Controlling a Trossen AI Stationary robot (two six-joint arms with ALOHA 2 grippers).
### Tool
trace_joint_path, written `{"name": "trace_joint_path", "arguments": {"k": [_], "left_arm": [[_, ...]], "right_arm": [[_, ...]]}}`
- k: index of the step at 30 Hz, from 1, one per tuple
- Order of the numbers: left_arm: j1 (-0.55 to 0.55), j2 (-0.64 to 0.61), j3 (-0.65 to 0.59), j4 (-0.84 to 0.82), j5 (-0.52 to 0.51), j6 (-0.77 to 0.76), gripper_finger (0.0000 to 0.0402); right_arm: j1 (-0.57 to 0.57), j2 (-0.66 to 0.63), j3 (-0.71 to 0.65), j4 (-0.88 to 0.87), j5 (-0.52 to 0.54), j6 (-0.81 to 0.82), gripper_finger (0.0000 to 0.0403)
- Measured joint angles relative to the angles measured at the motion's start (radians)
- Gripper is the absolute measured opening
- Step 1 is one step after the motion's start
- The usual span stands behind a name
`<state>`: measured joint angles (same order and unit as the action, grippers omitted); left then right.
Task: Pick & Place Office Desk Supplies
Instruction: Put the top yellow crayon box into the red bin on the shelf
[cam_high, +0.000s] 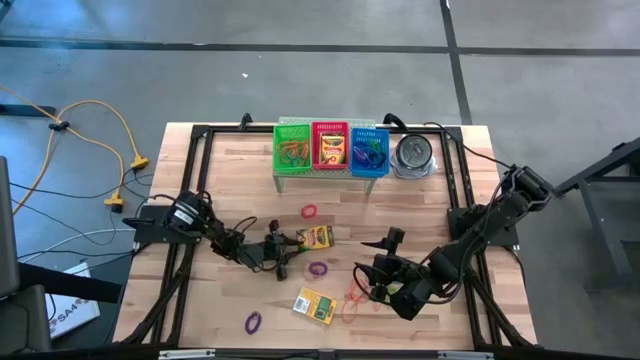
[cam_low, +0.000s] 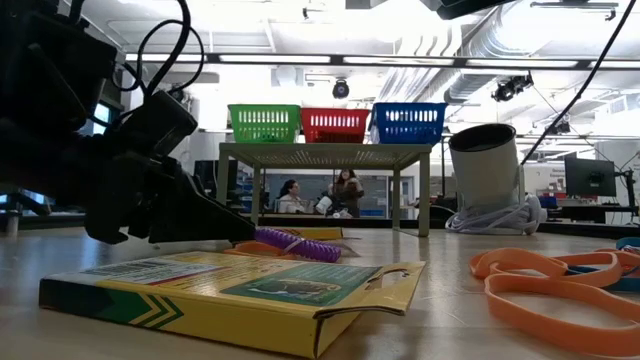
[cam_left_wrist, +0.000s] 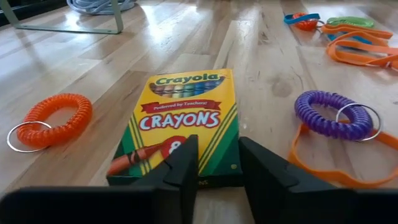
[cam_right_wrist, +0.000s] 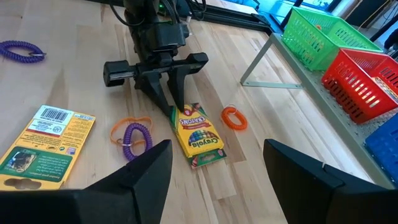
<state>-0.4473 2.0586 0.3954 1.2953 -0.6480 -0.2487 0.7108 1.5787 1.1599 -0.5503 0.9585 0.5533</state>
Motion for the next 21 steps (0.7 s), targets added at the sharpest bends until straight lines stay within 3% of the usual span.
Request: {"name": "trace_joint_path", "arguments": {"k": [12,21], "left_arm": [[-0.019,-0.001,0.002,0.001,0.001,-0.002,0.001],[-0.039,-0.001,0.0,0.051,-0.035,0.004,0.0003]], "right_arm": [[0.0,0.0,0.0,0.0,0.0,0.0,0.0243],[0.0,0.0,0.0,0.0,-0.054,0.001,0.0243]]}}
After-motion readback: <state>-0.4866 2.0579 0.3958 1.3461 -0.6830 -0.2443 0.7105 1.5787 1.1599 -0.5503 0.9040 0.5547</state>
